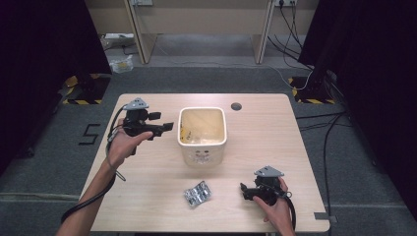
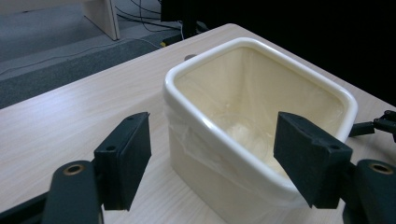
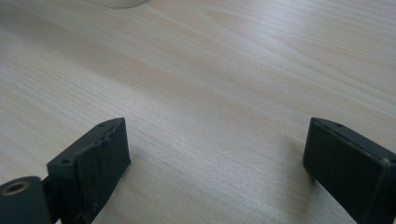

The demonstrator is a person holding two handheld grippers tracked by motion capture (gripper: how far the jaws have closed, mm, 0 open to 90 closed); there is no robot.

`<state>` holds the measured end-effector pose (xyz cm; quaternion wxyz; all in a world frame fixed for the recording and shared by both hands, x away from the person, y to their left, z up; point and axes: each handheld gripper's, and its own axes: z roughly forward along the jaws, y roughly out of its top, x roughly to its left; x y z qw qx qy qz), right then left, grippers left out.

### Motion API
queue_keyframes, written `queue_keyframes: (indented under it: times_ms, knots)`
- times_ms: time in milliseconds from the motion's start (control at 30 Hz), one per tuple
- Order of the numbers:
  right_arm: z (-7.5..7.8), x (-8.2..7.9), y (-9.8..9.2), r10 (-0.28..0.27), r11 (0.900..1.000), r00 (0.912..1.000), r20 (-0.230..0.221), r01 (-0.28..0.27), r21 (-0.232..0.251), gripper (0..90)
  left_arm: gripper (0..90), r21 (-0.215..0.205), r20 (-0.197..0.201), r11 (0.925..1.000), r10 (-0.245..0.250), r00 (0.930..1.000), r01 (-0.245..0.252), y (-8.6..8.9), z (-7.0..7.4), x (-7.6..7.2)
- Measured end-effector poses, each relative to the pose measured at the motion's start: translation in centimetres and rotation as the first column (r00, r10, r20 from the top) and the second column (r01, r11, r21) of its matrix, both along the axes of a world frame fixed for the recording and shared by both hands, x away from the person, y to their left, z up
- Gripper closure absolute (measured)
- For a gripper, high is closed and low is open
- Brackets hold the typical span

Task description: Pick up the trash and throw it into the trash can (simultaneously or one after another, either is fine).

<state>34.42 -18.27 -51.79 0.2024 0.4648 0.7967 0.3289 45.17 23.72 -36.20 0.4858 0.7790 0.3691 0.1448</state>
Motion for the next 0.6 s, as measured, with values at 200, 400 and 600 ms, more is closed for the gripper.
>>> queue_keyframes:
  times_ms: [200, 400, 600]
  knots:
    - [0.0, 0.0, 0.0, 0.000, 1.000, 1.0000, 0.001, 0.000, 0.000, 7.3, 26.7, 0.007, -0.004, 0.9999, 0.008, 1.0000, -0.007, 0.9, -1.6, -1.0]
    - [0.0, 0.0, 0.0, 0.001, 1.000, 1.0000, 0.001, -0.001, 0.000, 7.3, 26.8, 0.018, 0.001, 0.9997, 0.014, 0.9999, -0.014, 1.5, -3.3, -2.1]
    - [0.0, 0.0, 0.0, 0.001, 1.000, 1.0000, 0.001, -0.001, -0.001, 7.4, 26.9, 0.021, -0.012, 0.9995, 0.024, 0.9997, -0.023, 2.0, -4.7, -2.6]
